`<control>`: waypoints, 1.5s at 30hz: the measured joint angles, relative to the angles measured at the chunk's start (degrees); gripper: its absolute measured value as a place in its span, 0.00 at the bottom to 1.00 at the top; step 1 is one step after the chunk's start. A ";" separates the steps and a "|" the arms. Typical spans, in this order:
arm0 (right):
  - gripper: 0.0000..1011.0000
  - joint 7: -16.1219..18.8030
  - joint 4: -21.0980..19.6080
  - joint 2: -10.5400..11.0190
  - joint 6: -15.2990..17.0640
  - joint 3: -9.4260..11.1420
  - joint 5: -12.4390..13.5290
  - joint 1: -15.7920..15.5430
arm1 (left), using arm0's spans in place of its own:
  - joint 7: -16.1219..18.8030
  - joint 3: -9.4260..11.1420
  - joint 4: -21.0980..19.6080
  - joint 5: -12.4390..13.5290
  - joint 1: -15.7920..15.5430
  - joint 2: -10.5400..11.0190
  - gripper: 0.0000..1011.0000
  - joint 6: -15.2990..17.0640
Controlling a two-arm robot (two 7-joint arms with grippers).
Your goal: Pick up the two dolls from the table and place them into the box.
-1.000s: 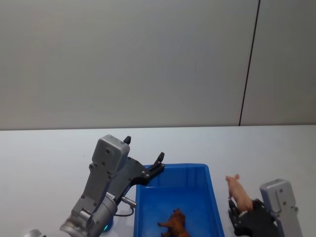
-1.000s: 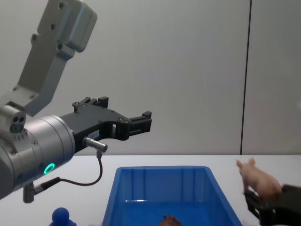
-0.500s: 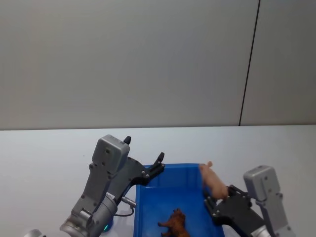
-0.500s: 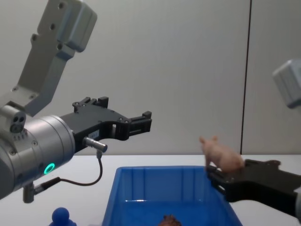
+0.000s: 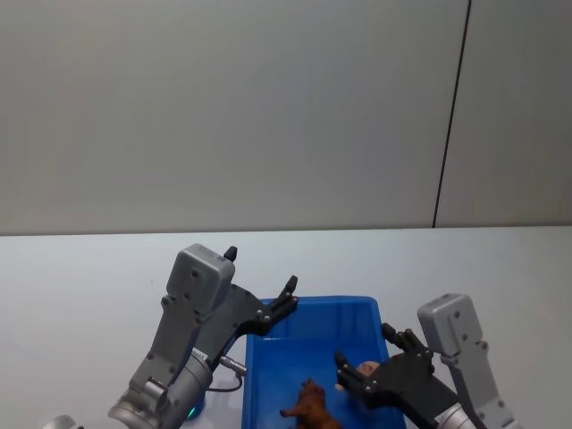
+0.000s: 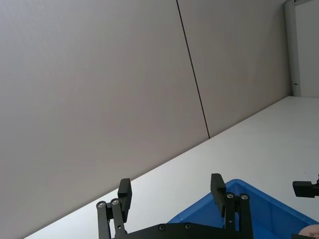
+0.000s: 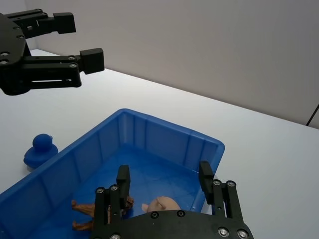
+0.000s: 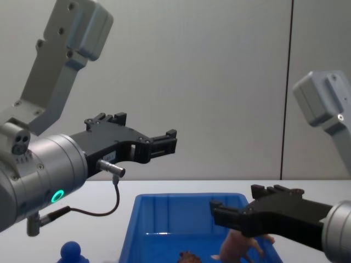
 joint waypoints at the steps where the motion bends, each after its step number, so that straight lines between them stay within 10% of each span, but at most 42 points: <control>1: 0.84 -0.07 0.11 -0.03 0.07 0.00 0.00 0.04 | 0.00 0.00 0.00 0.00 0.00 0.00 0.99 0.00; 8: 0.99 -2.00 0.49 -0.03 0.40 0.42 0.31 0.07 | 0.00 0.00 0.00 0.00 0.00 0.00 0.99 0.00; 45: 0.99 -18.84 -6.74 6.00 -6.83 5.97 5.78 -10.30 | 0.00 0.00 0.00 0.00 0.00 0.00 0.99 0.00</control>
